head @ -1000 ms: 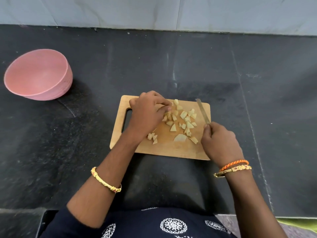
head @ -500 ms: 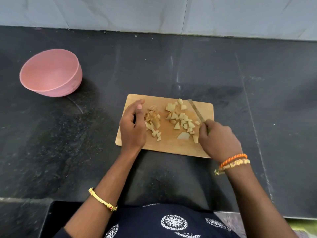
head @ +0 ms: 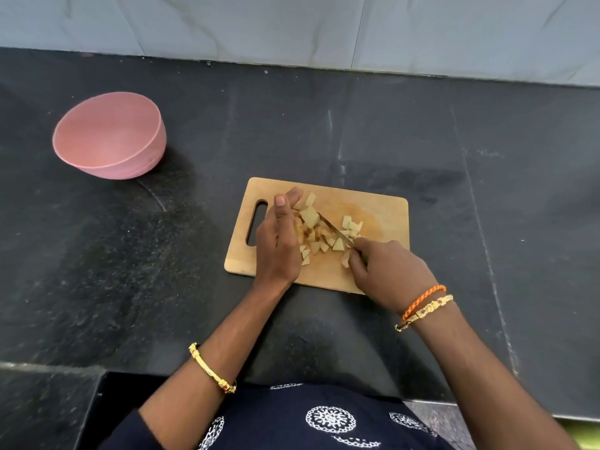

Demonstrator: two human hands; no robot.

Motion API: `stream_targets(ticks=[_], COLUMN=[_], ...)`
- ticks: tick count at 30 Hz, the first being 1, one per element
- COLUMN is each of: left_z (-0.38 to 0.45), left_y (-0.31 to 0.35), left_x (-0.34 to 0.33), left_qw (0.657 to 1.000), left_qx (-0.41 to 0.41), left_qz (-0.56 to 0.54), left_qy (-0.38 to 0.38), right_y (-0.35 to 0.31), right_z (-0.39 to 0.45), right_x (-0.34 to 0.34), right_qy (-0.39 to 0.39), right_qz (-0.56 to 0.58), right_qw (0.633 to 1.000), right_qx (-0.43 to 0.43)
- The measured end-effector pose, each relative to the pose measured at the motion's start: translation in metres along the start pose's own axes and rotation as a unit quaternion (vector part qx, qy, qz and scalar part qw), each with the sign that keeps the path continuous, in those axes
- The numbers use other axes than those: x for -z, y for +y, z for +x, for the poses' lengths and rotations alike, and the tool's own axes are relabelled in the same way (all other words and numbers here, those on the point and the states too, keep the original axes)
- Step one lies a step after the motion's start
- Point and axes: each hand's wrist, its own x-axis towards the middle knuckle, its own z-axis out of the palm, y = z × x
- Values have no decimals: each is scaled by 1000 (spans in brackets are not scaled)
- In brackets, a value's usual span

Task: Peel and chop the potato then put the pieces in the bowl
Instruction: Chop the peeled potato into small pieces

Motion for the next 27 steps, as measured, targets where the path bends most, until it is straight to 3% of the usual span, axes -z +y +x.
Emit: stream_targets(ticks=[8,14,19,22,24,27], left_z=[2,2,-2,-5,-6,-5], left_y=[0,-3,4,5,5,6], left_x=[8,26,26,26,22,17], left_qw=[997,976,959,915,899,901], left_qx=[16,-53,-94,-103,-98,-115], left_qz=[-27,149,255,391,426,418], left_qy=[-68,-153,-79,8,25,14], right_y=[-4,-17,-8,2,3,1], right_z=[-15,-29,-32,-30,-29,-25], right_x=[1,-14,-15,-16,-20,-25], right_qy=[67,72,96,115,117,111], right_qz=[42,89,144,165,173,184], right_qw=[997,993,983,976,975,973], right_qx=[-23,-34,-68,-80,-80,-79])
